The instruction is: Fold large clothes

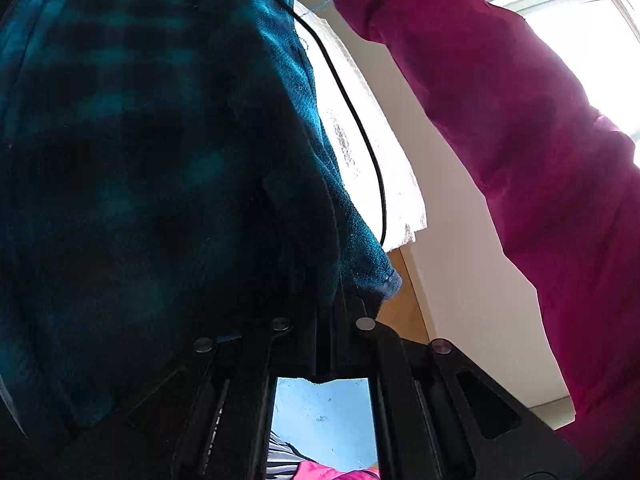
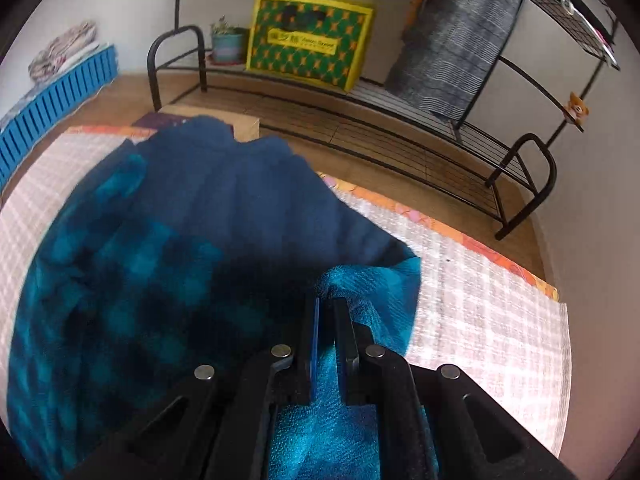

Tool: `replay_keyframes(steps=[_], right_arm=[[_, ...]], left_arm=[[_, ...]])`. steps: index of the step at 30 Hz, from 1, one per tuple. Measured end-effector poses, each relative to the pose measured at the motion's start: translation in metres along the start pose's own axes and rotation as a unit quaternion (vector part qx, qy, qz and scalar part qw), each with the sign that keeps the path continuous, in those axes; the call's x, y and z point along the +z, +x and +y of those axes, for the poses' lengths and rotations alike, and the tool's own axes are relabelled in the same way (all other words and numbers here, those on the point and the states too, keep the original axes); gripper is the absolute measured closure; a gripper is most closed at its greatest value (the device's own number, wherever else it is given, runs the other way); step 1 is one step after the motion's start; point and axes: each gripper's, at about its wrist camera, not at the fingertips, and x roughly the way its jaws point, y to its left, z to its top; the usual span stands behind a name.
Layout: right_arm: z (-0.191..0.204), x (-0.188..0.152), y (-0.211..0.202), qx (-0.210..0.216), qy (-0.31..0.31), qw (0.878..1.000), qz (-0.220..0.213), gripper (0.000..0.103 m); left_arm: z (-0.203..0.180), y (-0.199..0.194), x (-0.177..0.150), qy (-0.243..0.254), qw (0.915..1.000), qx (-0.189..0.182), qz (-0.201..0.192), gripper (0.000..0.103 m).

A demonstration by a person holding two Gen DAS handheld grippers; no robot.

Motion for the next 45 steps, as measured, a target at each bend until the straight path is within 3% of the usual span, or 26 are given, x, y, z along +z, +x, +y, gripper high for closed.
replay_keyframes(steps=[3,6,9,13,18,20,24,27,30,31,32,33,36,39,42,45], right_arm=[[0.013,-0.006,0.029,0.014,0.002,0.999,0.028,0.09],[0.0,-0.008,0.016,0.052,0.03,0.998,0.019,0.076],[-0.025,-0.013,-0.024,0.086,0.054,0.995,-0.008,0.074],[-0.063,-0.045,-0.096,0.126,0.09,0.987,-0.047,0.072],[-0.082,-0.135,-0.164,0.155,0.107,0.981,-0.047,0.064],[-0.083,-0.178,-0.18,0.173,0.125,0.976,-0.037,0.063],[-0.081,-0.267,-0.183,0.235,0.205,0.95,0.005,0.061],[-0.07,-0.321,-0.177,0.265,0.246,0.932,0.019,0.061],[-0.057,-0.351,-0.165,0.286,0.279,0.916,0.028,0.061],[-0.055,-0.358,-0.16,0.291,0.288,0.912,0.031,0.06],[-0.053,-0.364,-0.158,0.294,0.295,0.908,0.032,0.06],[-0.049,-0.369,-0.157,0.294,0.303,0.906,0.033,0.06],[-0.049,-0.38,-0.16,0.308,0.32,0.896,0.021,0.06],[-0.047,-0.385,-0.167,0.319,0.324,0.891,0.011,0.059],[-0.039,-0.382,-0.165,0.321,0.317,0.892,0.014,0.059],[-0.03,-0.376,-0.155,0.314,0.316,0.895,0.023,0.05]], left_arm=[[0.002,0.001,0.007,-0.002,1.0,0.005,0.001,0.102],[0.002,-0.004,0.011,0.001,0.9998,0.018,0.002,0.102],[0.003,-0.016,0.013,0.0,0.9997,0.023,-0.008,0.098],[0.001,-0.036,0.01,-0.01,0.9985,0.039,-0.037,0.081],[0.009,-0.054,0.004,-0.033,0.9975,0.033,-0.053,0.081],[0.02,-0.056,0.003,-0.056,0.9969,0.011,-0.055,0.081],[0.034,-0.056,0.006,-0.106,0.9924,-0.029,-0.055,0.079],[0.038,-0.049,0.007,-0.134,0.9889,-0.044,-0.047,0.067],[0.035,-0.045,0.008,-0.136,0.9884,-0.051,-0.042,0.067],[0.033,-0.04,0.01,-0.128,0.9898,-0.046,-0.042,0.067],[0.032,-0.034,0.013,-0.121,0.9912,-0.039,-0.036,0.077],[0.032,-0.029,0.015,-0.12,0.9919,-0.03,-0.03,0.103],[0.04,-0.039,0.018,-0.121,0.9907,0.01,-0.061,0.102],[0.051,-0.045,0.016,-0.128,0.9893,0.031,-0.064,0.102],[0.055,-0.039,0.014,-0.123,0.9899,0.042,-0.056,0.102],[0.053,-0.037,0.011,-0.114,0.9906,0.052,-0.055,0.102]])
